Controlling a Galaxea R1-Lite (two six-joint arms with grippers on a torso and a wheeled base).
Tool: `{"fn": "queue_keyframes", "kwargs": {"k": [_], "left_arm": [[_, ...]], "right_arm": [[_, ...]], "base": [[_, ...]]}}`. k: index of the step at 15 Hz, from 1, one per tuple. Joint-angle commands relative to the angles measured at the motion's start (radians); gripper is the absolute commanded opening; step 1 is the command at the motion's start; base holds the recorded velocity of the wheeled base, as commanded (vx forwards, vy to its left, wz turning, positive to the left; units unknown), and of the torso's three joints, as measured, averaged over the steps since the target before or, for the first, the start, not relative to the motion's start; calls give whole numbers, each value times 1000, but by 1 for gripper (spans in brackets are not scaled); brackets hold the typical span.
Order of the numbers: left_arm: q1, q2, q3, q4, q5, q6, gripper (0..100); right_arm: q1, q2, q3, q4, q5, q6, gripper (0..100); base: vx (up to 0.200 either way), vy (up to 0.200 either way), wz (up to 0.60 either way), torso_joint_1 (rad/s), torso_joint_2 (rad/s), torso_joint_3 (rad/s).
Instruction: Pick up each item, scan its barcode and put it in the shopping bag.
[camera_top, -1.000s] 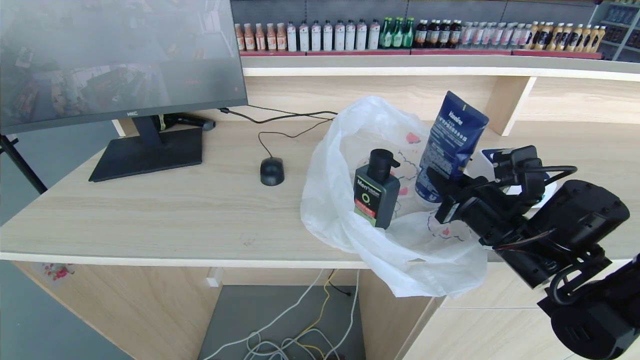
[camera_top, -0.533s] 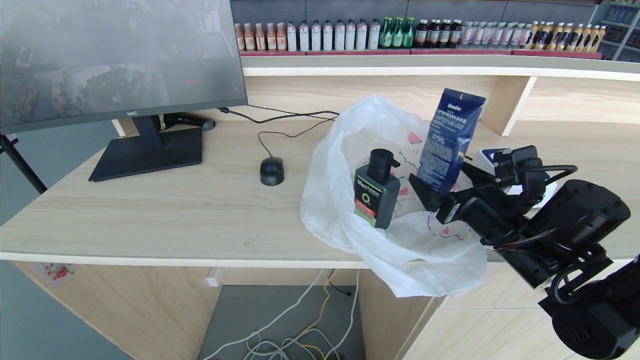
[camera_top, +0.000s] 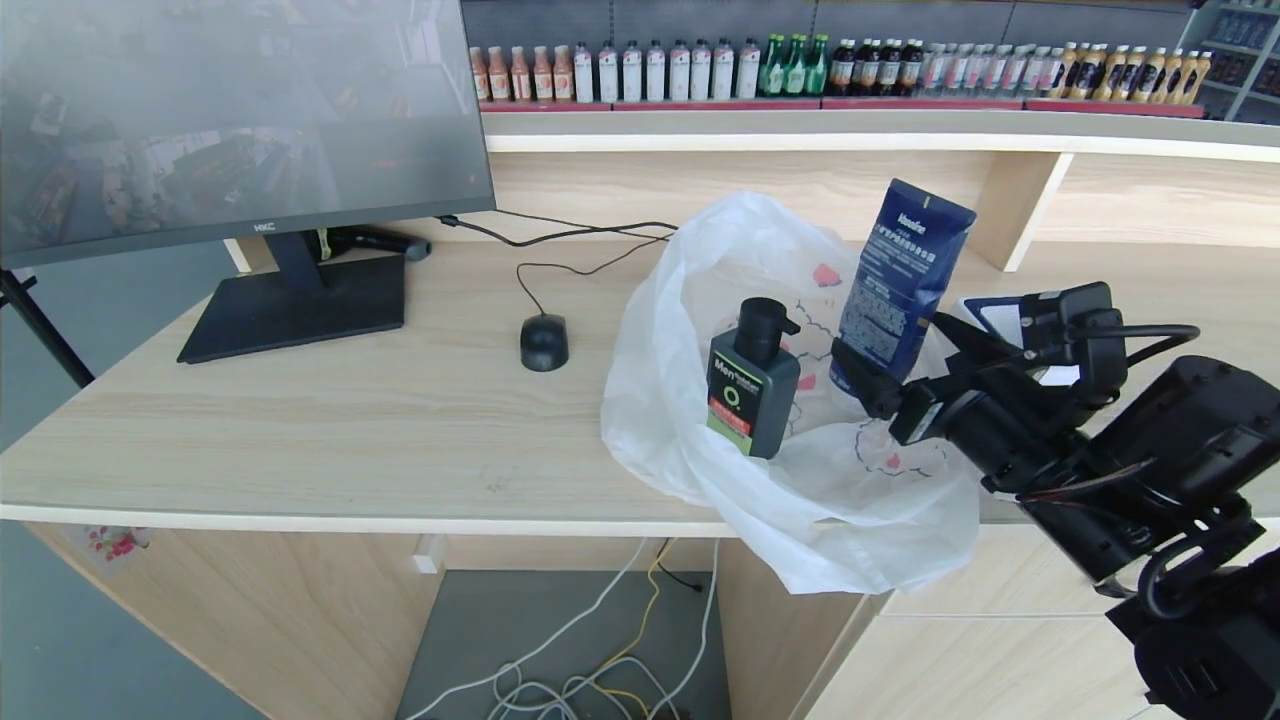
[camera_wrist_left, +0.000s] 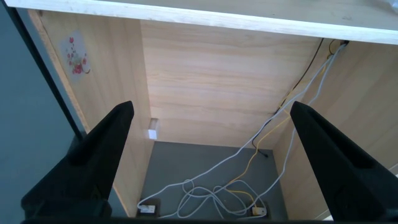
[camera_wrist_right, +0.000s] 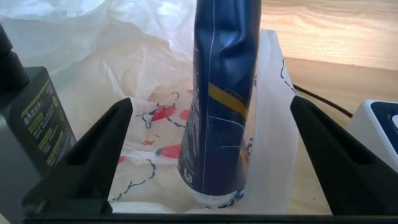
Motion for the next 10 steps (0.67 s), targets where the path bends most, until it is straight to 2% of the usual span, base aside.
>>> {"fn": "queue_keyframes", "kwargs": {"k": [1, 5, 10], "left_arm": [[0, 0, 0, 0, 0, 0, 100], [-2, 0, 0, 0, 0, 0, 100], [0, 0, 0, 0, 0, 0, 100]], "right_arm": [[4, -62, 25, -1, -1, -1, 100], [7, -151, 91, -1, 0, -1, 100], [30, -315, 235, -1, 0, -1, 100]], "base": [[0, 0, 0, 0, 0, 0], [0, 0, 0, 0, 0, 0], [0, 0, 0, 0, 0, 0]]}}
